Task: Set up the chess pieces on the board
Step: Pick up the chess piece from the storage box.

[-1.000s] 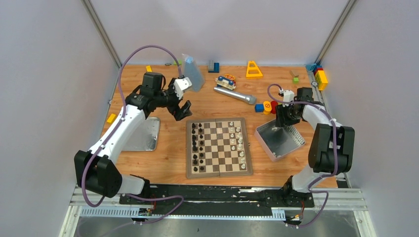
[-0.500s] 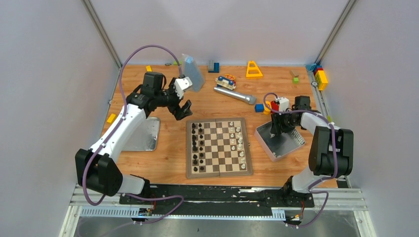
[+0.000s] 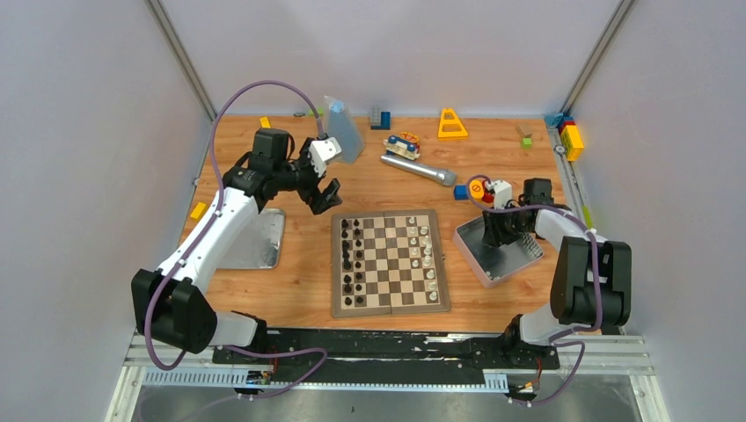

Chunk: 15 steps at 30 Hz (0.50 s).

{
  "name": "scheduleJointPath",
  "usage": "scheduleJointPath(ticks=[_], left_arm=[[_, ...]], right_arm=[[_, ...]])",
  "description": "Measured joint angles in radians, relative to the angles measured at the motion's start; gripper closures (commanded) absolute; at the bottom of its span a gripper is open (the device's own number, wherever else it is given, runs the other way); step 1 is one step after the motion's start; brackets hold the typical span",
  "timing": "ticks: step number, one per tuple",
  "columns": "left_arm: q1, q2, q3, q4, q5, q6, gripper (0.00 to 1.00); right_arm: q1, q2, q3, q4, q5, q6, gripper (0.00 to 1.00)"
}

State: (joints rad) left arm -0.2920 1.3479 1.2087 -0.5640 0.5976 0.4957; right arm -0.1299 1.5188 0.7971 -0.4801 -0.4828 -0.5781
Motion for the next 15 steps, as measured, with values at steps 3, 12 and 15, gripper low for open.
scheduleJointPath(ticks=[3,12,15], left_arm=[[0.0,-0.002,-0.004,0.003,0.0,0.001,0.0],[0.0,-0.013,-0.006,0.006,0.0,0.001,0.0],[0.0,-0.013,-0.006,0.006,0.0,0.001,0.0]], right_arm=[[0.005,-0.018,-0.008,-0.01,0.01,-0.002,0.63],[0.011,-0.048,-0.039,-0.015,0.063,-0.029,0.65],[0.011,-0.058,-0.047,-0.011,0.077,-0.031,0.67]])
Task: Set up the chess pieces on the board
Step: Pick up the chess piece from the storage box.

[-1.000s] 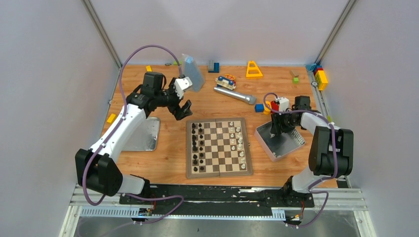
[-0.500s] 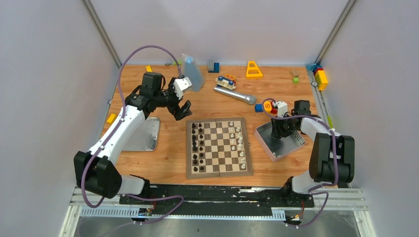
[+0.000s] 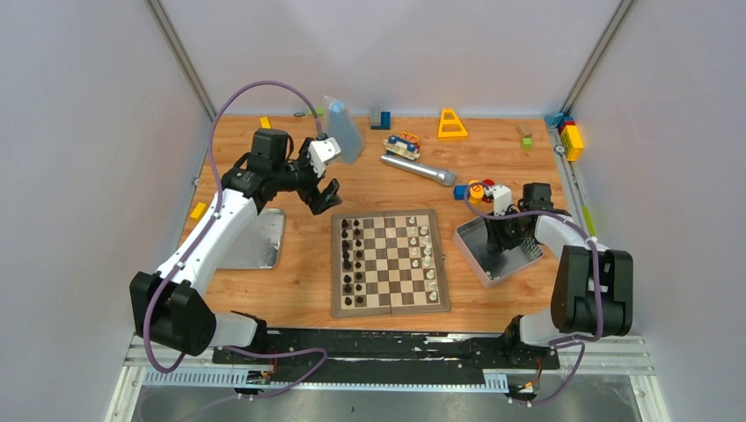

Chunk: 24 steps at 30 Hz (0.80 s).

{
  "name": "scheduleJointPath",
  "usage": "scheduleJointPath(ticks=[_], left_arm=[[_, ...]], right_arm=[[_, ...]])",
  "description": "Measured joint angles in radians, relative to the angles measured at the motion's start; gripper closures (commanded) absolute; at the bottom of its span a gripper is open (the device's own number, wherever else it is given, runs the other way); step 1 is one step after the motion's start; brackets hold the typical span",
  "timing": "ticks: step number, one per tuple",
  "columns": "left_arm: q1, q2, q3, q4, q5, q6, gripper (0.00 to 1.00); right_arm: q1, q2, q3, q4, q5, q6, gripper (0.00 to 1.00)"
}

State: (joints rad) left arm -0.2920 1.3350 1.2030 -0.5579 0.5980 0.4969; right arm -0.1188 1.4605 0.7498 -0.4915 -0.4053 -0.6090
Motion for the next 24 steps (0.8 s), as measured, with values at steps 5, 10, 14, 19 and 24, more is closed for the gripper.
scheduleJointPath(ticks=[5,10,14,19,24], left_arm=[[0.0,0.0,0.0,0.0,0.003,0.0,0.0],[0.0,0.0,-0.001,0.0,0.004,0.0,0.0],[0.0,0.0,-0.001,0.0,0.007,0.0,0.0],[0.0,0.0,-0.004,0.001,0.02,0.002,0.0],[0.0,0.0,-0.004,0.001,0.064,0.005,0.04]], right_arm=[[0.0,-0.008,-0.009,0.011,0.018,0.0,0.69],[0.001,-0.014,-0.017,0.027,0.036,0.001,0.78],[0.001,-0.014,-0.017,0.034,0.048,0.005,0.84],[0.001,-0.015,-0.017,0.035,0.055,0.004,0.9],[0.001,-0.046,-0.016,0.008,0.045,-0.017,0.91]])
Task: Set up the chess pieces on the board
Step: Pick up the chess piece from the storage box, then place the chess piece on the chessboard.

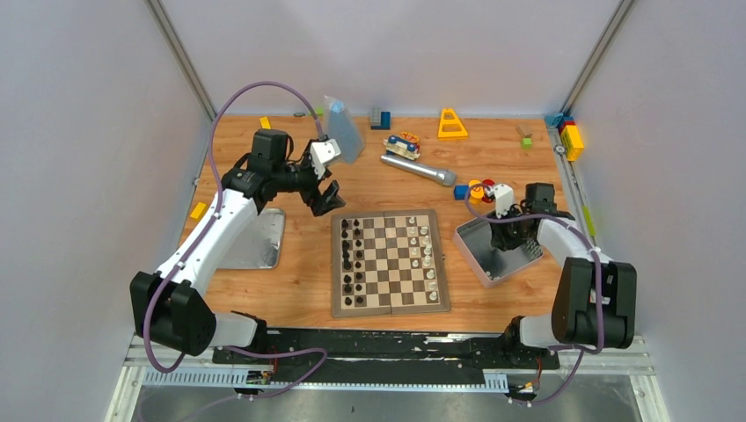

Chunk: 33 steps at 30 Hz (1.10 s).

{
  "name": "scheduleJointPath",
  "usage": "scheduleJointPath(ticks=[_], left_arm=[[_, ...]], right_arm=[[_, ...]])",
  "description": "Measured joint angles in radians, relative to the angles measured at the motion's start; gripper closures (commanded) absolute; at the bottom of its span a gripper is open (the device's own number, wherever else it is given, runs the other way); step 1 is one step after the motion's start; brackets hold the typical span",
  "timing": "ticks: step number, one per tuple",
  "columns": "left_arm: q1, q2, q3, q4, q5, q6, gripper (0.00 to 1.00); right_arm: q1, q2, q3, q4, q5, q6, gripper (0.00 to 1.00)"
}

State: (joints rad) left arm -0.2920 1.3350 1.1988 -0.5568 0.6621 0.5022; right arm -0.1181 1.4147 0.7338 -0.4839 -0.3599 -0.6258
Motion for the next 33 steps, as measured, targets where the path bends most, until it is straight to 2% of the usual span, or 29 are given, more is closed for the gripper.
scheduleJointPath(ticks=[3,9,14,18,20,24,33], left_arm=[[0.0,0.001,0.0,0.006,0.059,0.0,0.07],[-0.031,0.028,0.014,0.044,0.178,0.002,0.1],[-0.138,0.091,0.091,0.061,0.227,0.037,0.15],[-0.225,0.134,0.135,0.099,0.262,0.077,0.22],[-0.263,0.158,0.156,0.105,0.282,0.114,0.29],[-0.309,0.203,0.187,0.102,0.299,0.183,0.38],[-0.371,0.238,0.199,0.06,0.294,0.278,0.47]], right_arm=[[0.0,-0.046,0.024,-0.061,-0.053,-0.023,0.91],[0.014,-0.115,0.198,-0.232,-0.265,-0.075,0.91],[0.14,-0.13,0.318,-0.328,-0.427,-0.087,0.9],[0.276,-0.074,0.414,-0.399,-0.563,-0.082,0.9],[0.321,-0.027,0.462,-0.417,-0.63,-0.074,0.9],[0.361,0.04,0.525,-0.448,-0.723,-0.059,0.9],[0.381,0.086,0.562,-0.473,-0.855,-0.034,0.9]])
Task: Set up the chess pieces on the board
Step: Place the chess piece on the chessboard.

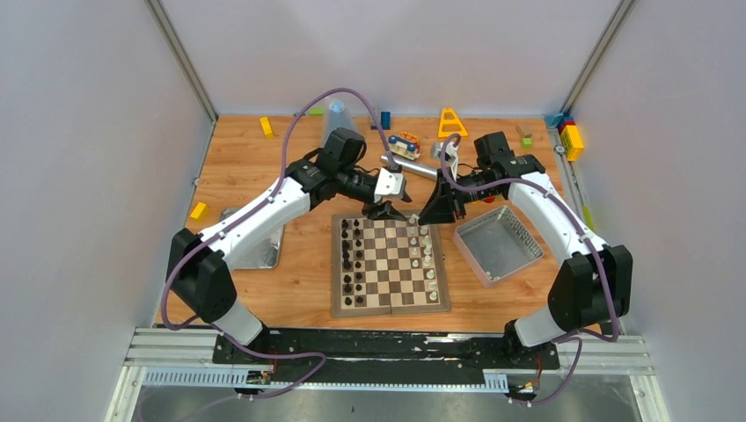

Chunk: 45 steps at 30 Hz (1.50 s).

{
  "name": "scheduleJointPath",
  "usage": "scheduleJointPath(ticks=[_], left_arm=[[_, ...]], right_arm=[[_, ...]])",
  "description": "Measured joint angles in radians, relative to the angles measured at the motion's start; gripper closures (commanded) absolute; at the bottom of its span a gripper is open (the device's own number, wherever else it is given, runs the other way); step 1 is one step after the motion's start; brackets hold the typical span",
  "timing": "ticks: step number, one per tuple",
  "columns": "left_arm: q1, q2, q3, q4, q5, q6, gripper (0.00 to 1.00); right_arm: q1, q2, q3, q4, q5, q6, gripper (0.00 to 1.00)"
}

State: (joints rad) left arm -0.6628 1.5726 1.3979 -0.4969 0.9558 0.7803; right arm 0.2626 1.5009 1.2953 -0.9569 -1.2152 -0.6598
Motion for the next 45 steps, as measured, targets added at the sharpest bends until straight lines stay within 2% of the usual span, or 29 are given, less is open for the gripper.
scheduleJointPath(ticks=[30,39,42,45], left_arm=[[-0.058,0.05,0.037,-0.015,-0.003,0.012,0.76],[-0.062,0.05,0.037,-0.041,-0.004,0.031,0.89],[-0.062,0.05,0.037,-0.045,-0.004,0.035,0.99],[-0.063,0.049,0.037,-0.046,-0.006,0.037,1.0]], right_arm=[[0.0,0.015,0.0,-0.011,-0.05,0.017,0.91],[0.0,0.031,0.0,-0.016,-0.05,0.029,0.91],[0.0,0.031,0.0,-0.017,-0.05,0.03,0.87],[0.0,0.031,0.0,-0.017,-0.049,0.03,0.79]])
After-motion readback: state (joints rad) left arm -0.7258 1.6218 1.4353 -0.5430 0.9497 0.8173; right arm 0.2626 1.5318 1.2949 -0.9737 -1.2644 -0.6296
